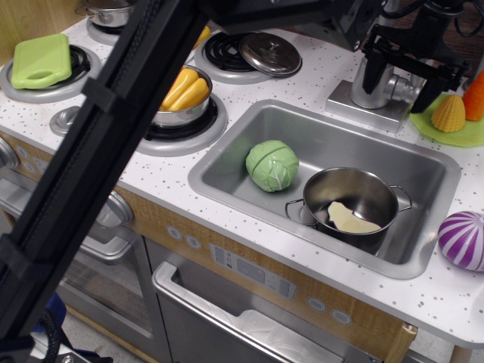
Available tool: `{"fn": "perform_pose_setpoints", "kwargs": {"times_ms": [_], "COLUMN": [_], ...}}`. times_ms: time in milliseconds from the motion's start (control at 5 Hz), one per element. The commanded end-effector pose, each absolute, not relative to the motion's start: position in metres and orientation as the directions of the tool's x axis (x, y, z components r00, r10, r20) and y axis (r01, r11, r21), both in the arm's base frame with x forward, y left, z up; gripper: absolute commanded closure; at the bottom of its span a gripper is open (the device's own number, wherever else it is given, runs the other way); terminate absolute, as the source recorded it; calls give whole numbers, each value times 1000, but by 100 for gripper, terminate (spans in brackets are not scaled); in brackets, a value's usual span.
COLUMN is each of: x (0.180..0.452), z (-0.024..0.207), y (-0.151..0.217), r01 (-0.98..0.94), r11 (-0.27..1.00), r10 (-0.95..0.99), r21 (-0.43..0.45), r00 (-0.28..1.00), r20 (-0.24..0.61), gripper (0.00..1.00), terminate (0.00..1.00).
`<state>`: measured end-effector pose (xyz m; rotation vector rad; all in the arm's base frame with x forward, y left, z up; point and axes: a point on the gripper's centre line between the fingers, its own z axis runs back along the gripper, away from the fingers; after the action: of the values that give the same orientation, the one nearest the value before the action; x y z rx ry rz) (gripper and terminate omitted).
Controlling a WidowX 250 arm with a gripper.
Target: Turn lever vertical to front
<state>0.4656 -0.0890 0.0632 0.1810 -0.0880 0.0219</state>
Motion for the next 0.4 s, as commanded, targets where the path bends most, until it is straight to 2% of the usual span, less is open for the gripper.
{"fn": "perform_pose_setpoints", "kwargs": {"times_ms": [0, 200], "x": [477, 487], "z": [118, 127], "y": [-102, -103], "r01": [-67, -113], "r11": [978, 981], "r10": [12, 56], "r21": [195, 156], "r00": [962, 943], "r20": [273, 327], "gripper": [0, 0], "terminate": [0, 0]}}
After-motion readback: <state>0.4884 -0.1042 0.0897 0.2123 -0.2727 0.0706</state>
